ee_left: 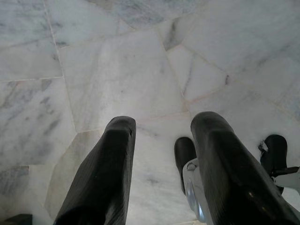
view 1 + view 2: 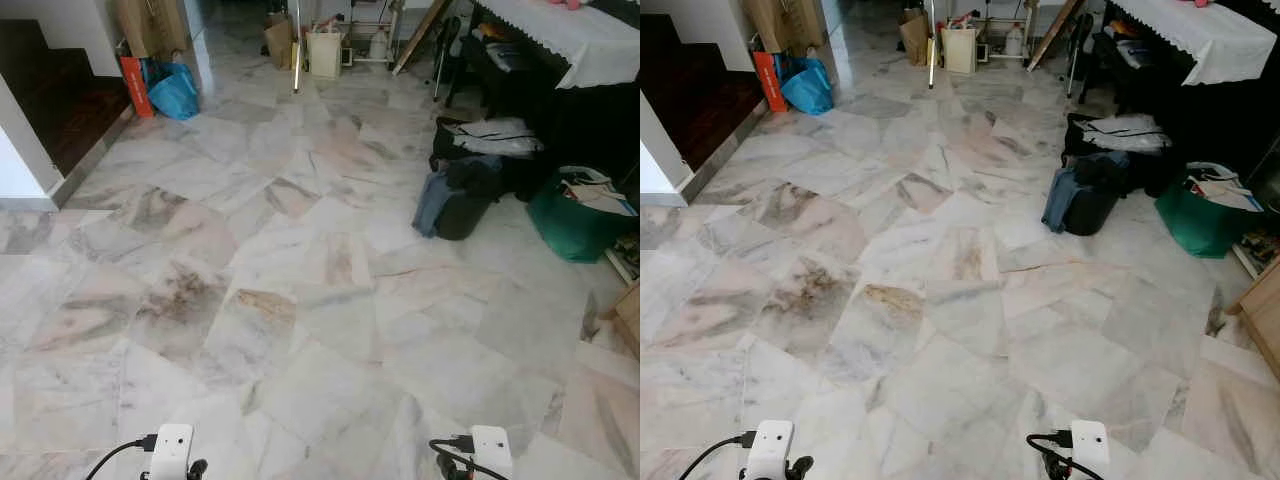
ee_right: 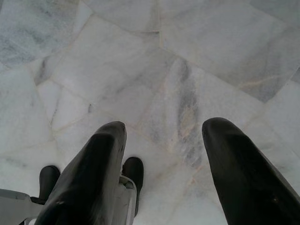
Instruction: Move the pillow to the sofa from floor
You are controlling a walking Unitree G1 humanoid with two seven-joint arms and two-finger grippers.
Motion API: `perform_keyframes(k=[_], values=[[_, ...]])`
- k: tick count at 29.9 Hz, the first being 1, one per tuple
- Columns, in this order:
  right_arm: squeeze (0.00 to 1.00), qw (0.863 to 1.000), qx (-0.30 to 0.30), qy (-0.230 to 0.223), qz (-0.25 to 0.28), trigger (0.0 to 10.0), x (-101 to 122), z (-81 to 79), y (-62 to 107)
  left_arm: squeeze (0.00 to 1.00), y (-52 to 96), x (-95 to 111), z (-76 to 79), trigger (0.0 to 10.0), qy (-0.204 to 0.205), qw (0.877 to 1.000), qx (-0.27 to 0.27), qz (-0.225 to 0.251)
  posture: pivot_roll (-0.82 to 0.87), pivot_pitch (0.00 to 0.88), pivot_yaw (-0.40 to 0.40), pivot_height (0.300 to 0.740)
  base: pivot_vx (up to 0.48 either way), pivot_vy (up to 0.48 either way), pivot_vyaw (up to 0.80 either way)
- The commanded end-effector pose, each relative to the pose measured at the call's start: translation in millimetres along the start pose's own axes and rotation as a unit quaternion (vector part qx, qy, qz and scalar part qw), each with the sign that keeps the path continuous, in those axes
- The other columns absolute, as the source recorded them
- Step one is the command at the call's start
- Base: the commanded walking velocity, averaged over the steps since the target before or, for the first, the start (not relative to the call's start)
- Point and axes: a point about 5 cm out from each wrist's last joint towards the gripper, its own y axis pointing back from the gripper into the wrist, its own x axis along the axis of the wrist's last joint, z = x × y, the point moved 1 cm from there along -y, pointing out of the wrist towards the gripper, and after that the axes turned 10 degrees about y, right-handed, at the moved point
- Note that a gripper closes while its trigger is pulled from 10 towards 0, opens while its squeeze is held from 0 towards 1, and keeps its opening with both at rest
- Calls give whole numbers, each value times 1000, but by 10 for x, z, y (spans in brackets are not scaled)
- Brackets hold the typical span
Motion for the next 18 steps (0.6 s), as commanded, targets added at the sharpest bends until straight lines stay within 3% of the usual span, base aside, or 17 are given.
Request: perform_keyframes(k=[1,18], values=[[0,997,-27,-61,-41,10000,-40,-215,-54,0,26,-120,-157,10000,-1,998,-1,-65,6,0,-22,740,0,0,0],[0,997,-22,-60,-38,10000,-27,-235,-59,0,25,-119,-155,10000,5,998,0,-64,13,0,-30,740,0,0,0]])
